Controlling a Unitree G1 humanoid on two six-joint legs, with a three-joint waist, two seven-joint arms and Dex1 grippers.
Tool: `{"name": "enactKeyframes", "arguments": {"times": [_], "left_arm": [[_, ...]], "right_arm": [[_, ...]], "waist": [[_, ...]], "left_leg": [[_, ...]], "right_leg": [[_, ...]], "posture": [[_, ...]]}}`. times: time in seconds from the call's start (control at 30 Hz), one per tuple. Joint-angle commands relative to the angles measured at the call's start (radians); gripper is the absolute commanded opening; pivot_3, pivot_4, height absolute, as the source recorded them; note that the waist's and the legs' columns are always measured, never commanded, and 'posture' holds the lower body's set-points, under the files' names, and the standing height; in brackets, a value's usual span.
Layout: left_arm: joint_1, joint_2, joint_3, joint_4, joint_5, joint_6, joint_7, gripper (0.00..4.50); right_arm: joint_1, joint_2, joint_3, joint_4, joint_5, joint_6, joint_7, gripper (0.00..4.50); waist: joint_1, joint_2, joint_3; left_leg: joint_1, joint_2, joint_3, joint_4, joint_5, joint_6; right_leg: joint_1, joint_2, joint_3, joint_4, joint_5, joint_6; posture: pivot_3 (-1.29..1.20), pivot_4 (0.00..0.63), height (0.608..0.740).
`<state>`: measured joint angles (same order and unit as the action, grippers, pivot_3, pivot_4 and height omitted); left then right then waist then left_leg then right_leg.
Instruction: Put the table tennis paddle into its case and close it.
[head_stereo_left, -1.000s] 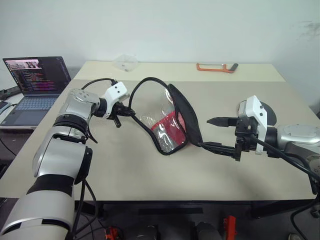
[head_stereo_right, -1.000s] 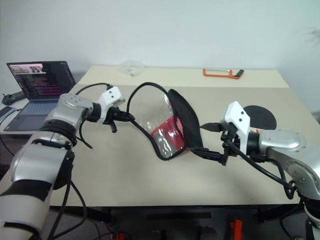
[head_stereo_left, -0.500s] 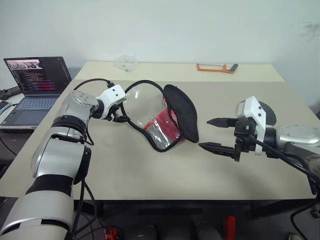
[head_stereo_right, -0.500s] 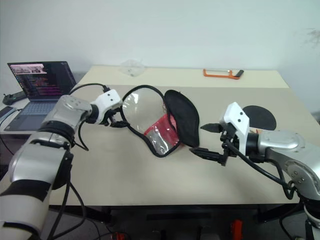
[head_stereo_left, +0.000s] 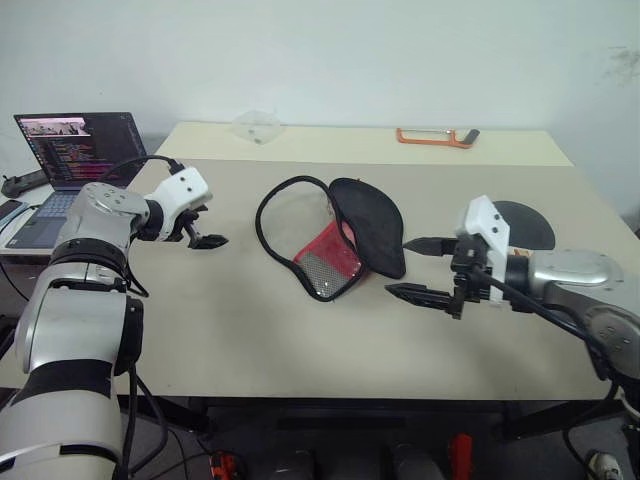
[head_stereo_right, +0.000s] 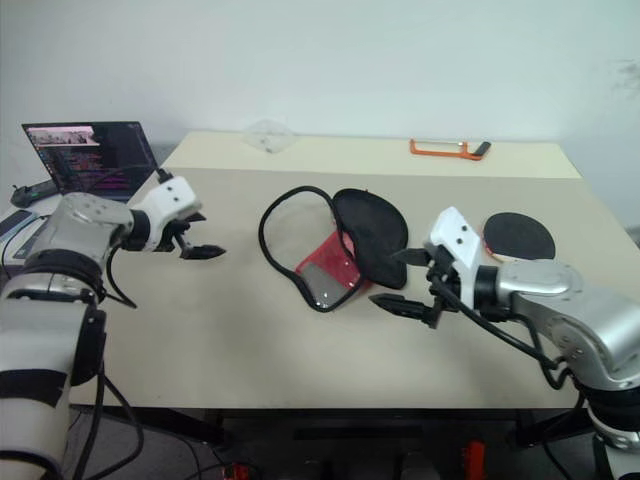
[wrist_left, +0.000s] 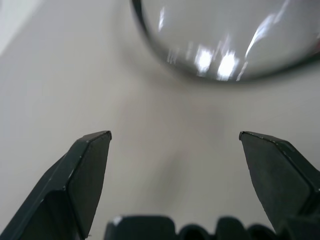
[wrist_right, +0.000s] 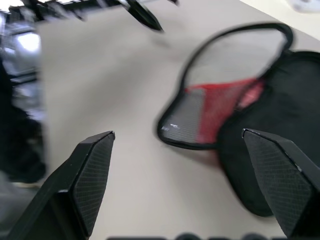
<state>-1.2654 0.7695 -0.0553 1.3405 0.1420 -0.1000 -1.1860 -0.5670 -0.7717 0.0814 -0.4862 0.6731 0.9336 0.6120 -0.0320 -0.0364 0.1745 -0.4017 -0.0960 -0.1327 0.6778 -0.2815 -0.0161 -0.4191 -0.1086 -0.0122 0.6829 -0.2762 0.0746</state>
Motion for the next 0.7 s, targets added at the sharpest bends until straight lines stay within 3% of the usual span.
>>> {"name": "enactKeyframes", "arguments": {"times": [0.03, 0.27, 0.5, 0.7], "left_arm": [[0.015, -0.014, 0.107, -0.071, -0.135, 0.083, -0.138, 4.47], [0.186, -0.039, 0.173, -0.385, -0.304, 0.326, -0.303, 4.47], [0.378, -0.033, 0.186, -0.779, -0.448, 0.587, -0.282, 4.47], [0.418, -0.031, 0.181, -0.876, -0.489, 0.642, -0.236, 4.47]], "right_arm": [[-0.017, 0.056, 0.033, 0.066, -0.101, -0.041, -0.066, 4.50], [0.007, 0.169, 0.122, 0.144, -0.260, -0.083, -0.144, 4.50], [0.035, 0.308, 0.191, 0.254, -0.427, -0.202, -0.238, 4.50], [0.011, 0.360, 0.235, 0.396, -0.587, -0.356, -0.288, 4.50]], "waist": [[-0.001, 0.000, 0.000], [-0.023, 0.000, 0.000], [-0.028, 0.001, 0.000], [-0.024, 0.001, 0.000]], "left_leg": [[0.000, 0.000, 0.000, 0.000, 0.000, 0.000], [0.000, 0.000, 0.000, 0.001, 0.000, 0.000], [0.001, 0.001, 0.000, 0.001, 0.000, -0.001], [0.002, 0.001, 0.000, 0.002, 0.002, -0.003]], "right_leg": [[0.000, 0.000, 0.000, 0.000, 0.000, 0.000], [-0.001, 0.000, 0.001, 0.001, 0.001, -0.001], [-0.002, 0.001, 0.003, 0.004, 0.001, -0.002], [-0.002, 0.001, 0.003, 0.007, 0.002, -0.003]], "posture": [[0.00, 0.150, 0.740], [0.00, 0.150, 0.740], [0.00, 0.150, 0.740], [0.00, 0.150, 0.740]]}}
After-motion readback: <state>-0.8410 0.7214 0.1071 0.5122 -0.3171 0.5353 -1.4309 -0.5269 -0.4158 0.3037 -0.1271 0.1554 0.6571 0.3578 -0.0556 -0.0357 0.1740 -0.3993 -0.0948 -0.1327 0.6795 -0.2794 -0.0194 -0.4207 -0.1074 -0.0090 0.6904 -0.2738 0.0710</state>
